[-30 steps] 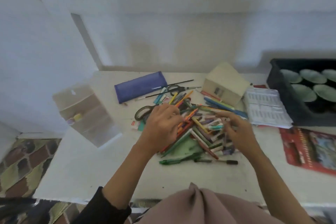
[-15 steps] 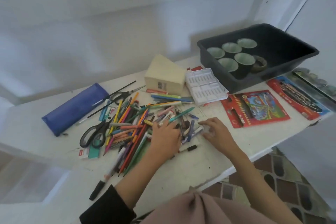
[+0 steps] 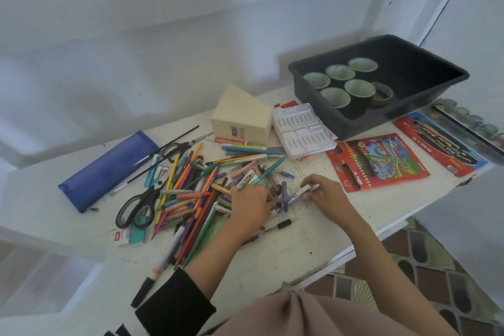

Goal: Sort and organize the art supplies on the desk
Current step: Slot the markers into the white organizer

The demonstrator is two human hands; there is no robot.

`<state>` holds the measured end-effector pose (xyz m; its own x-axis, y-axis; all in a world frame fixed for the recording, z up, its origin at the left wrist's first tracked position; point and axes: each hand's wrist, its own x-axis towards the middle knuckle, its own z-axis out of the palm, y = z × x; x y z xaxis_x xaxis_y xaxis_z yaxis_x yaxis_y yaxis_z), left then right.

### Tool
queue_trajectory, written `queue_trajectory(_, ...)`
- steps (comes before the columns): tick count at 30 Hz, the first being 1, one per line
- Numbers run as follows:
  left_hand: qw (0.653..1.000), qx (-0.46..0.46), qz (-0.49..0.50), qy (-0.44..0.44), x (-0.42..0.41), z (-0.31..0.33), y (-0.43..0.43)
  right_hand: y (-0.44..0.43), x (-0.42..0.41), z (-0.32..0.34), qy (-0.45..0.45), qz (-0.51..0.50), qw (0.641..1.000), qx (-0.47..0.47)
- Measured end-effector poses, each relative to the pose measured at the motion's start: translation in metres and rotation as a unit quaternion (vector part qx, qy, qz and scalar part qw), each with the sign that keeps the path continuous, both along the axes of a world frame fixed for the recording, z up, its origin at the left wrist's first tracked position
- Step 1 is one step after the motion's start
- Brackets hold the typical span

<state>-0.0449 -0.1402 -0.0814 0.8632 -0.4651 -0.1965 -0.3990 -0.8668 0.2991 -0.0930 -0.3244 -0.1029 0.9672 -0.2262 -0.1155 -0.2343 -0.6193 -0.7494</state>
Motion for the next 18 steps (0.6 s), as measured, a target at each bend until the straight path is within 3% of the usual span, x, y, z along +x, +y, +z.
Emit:
queue_trajectory(7, 0.997, 0.019, 0.011, 0.078, 0.005, 0.008, 0.005, -0.005, -0.002, 0.013, -0.017, -0.099, 0.967, 0.236)
queue_trajectory(18, 0.989, 0.045, -0.023, 0.139, 0.017, 0.022, 0.012, 0.007, -0.003, 0.012, -0.025, -0.159, 0.943, 0.29)
